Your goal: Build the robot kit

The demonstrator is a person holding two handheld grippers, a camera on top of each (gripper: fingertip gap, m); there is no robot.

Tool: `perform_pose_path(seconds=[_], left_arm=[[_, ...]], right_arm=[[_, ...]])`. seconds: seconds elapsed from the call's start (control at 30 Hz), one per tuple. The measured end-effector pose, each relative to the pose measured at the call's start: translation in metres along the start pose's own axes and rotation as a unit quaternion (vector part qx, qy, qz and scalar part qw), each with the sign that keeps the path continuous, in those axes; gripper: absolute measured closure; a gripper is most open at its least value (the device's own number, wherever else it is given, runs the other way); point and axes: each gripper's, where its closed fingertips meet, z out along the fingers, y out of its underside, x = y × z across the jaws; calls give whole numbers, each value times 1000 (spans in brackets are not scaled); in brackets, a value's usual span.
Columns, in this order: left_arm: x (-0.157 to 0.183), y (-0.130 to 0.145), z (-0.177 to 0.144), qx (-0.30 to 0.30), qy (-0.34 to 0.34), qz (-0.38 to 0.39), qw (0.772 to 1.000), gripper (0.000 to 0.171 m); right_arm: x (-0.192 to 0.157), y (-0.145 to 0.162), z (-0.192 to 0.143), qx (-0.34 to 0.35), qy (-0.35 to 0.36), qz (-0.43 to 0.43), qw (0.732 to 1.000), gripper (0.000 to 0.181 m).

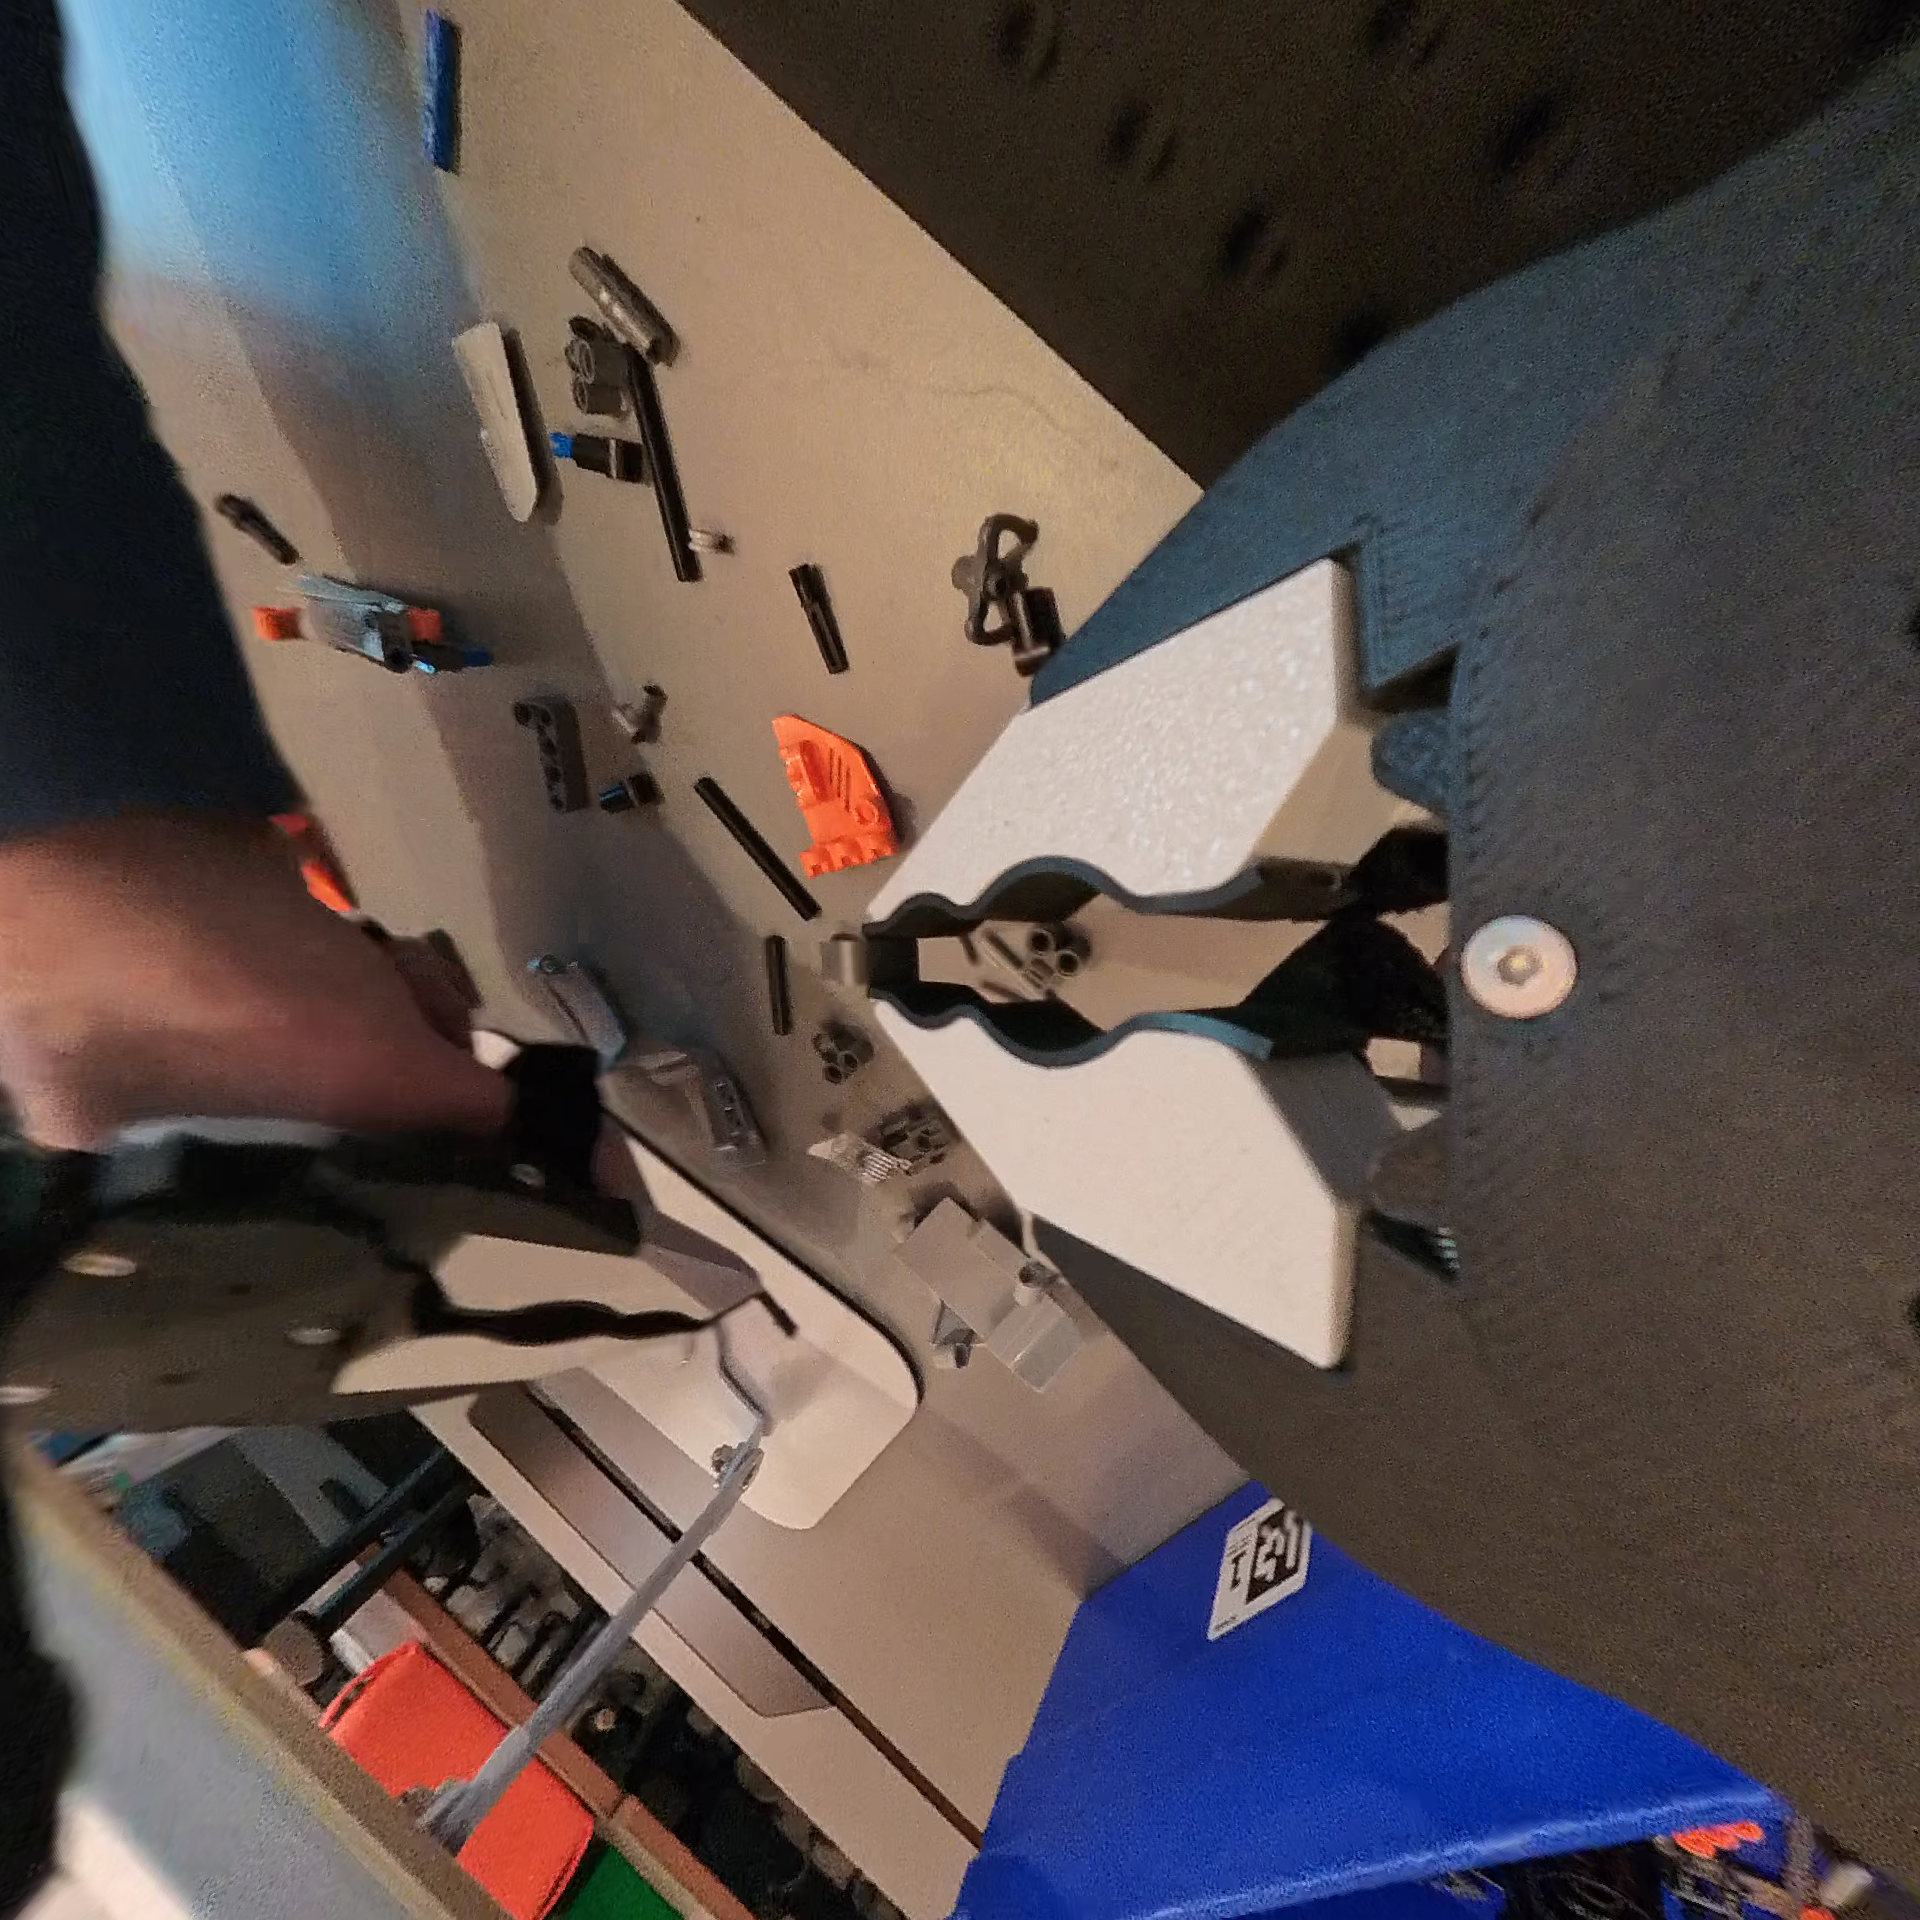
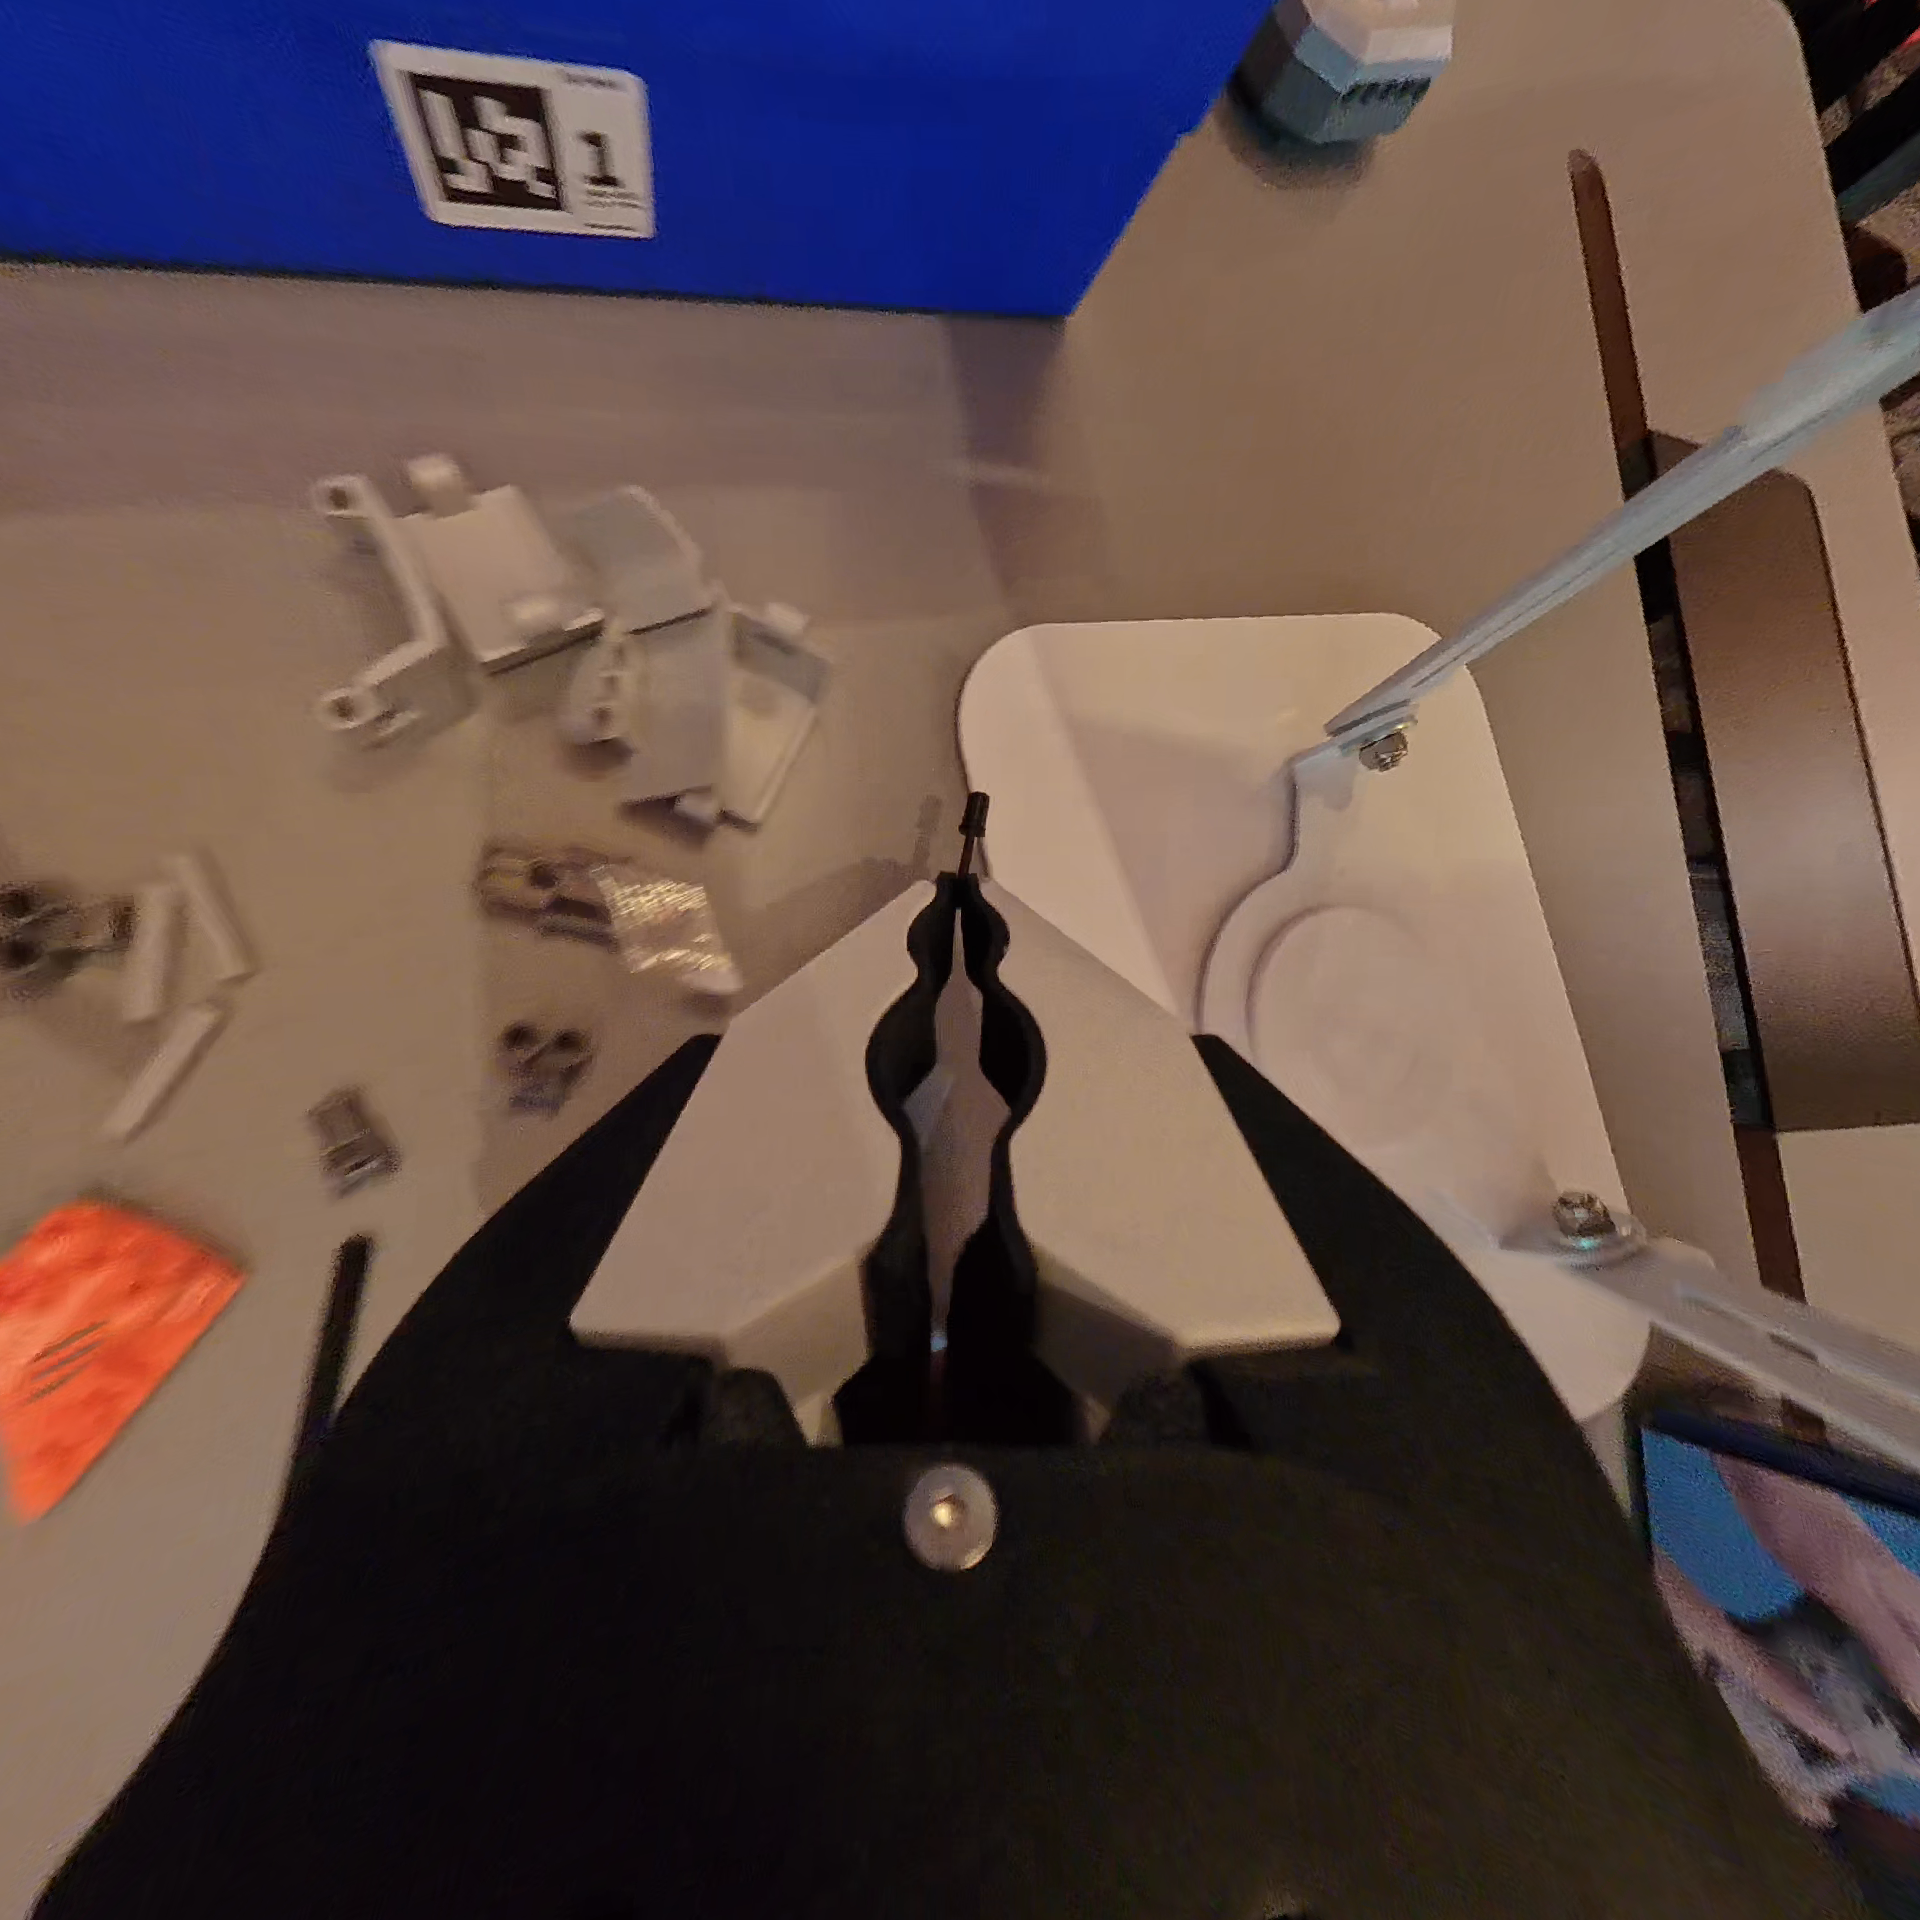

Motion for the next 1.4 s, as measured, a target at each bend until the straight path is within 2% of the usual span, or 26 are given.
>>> perform_pose_path(seconds=[0.1,0.2,0.3,0.43,0.63,0.83,0.97,1.1,1.27,1.4], left_arm=[[-2,10,0,-29,-4,7,1000,166],[2,21,-2,-62,33,-19,997,166],[9,27,2,-84,50,-13,995,166],[23,40,7,-138,92,-9,986,165],[25,46,6,-156,98,-21,983,165],[21,40,-1,-138,90,-37,986,148],[9,5,-11,-51,52,-4,997,149],[14,-23,-14,12,40,76,996,157],[26,-20,-5,-15,39,168,985,161],[30,-18,0,-18,45,175,983,169]], right_arm=[[-23,-2,-27,20,-13,1,1000,181],[-46,-2,-48,31,-22,-4,999,181],[-71,-1,-64,41,-41,-9,998,181],[-92,5,-76,35,-54,-24,998,181],[-109,15,-84,34,-75,-22,996,181],[-119,14,-93,47,-105,-21,993,181],[-133,4,-106,77,-123,-75,987,181],[-142,-1,-113,78,-123,-114,983,181],[-143,-1,-114,56,-116,-121,984,181],[-146,-1,-116,49,-118,-123,984,181]])
